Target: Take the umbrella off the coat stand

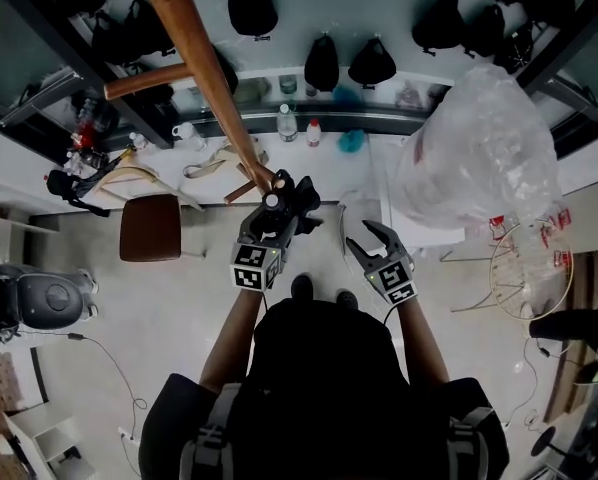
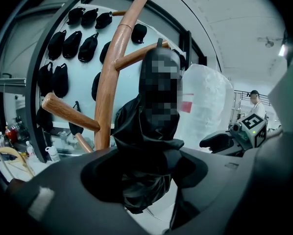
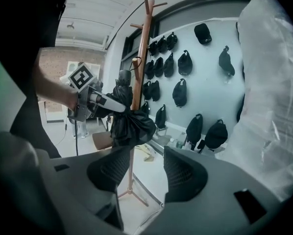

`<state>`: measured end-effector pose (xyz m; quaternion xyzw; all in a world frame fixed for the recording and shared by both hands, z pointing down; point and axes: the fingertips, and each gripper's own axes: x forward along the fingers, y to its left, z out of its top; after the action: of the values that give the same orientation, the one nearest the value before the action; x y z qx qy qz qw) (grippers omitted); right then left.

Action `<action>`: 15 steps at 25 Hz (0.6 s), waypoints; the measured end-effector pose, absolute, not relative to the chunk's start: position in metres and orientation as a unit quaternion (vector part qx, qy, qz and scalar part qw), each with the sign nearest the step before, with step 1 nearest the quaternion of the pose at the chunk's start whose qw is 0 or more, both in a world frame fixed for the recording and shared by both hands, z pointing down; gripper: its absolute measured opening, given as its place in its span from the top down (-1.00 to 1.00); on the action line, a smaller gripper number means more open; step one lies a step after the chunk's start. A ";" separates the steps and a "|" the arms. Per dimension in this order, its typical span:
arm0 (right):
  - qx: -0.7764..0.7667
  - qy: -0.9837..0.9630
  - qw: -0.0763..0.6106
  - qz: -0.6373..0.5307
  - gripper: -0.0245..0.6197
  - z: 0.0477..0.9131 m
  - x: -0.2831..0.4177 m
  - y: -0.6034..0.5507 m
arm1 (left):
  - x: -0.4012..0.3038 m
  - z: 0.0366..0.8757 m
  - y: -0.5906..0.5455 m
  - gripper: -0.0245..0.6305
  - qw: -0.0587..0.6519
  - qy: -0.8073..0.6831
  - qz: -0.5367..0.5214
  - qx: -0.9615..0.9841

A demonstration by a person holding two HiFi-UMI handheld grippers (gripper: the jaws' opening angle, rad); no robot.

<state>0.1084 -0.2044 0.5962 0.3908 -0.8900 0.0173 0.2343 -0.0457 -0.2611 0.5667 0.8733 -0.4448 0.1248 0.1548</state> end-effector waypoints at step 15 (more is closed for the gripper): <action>0.361 -0.904 0.230 0.008 0.25 0.591 0.132 -0.188 | -0.040 0.560 -0.240 0.14 0.151 -0.486 0.125 0.852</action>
<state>0.1317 -0.1879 0.5909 0.3610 -0.9037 0.0082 0.2300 -0.0396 -0.2405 0.5595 0.8516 -0.4861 0.1254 0.1508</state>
